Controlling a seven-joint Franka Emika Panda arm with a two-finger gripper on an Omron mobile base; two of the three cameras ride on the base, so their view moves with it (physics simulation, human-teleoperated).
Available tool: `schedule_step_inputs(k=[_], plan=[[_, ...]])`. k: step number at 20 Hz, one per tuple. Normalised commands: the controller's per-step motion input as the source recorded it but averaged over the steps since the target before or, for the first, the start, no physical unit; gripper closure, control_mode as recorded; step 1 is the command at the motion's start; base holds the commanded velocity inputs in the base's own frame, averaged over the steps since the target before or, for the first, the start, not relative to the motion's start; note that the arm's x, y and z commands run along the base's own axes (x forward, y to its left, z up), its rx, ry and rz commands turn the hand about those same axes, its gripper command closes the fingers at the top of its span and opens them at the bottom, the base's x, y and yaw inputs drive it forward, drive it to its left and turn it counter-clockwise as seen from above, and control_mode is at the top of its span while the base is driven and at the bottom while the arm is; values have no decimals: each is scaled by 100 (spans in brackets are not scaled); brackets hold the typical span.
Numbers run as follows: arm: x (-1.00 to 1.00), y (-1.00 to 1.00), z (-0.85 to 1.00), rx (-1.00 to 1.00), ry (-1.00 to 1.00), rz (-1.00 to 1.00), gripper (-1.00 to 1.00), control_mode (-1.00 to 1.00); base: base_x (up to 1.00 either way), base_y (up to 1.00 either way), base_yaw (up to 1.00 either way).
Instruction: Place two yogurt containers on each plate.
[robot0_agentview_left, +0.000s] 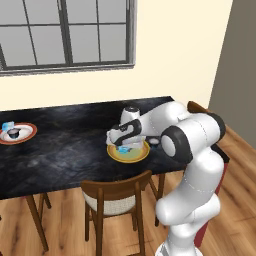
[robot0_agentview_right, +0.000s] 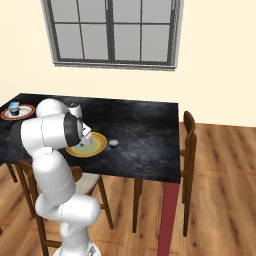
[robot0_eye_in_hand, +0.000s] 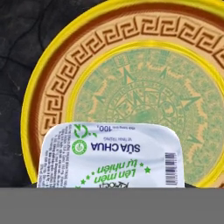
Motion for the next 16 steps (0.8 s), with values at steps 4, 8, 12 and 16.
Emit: schedule_step_inputs(k=[4,8,12,16], plan=[[5,0,-7,2,0,0,100,-100,0,0,0],[0,1,-9,0,0,0,100,-100,0,0,0],[0,6,-3,0,0,0,100,-100,0,0,0],[0,8,-1,0,0,0,-100,-100,0,0,0]])
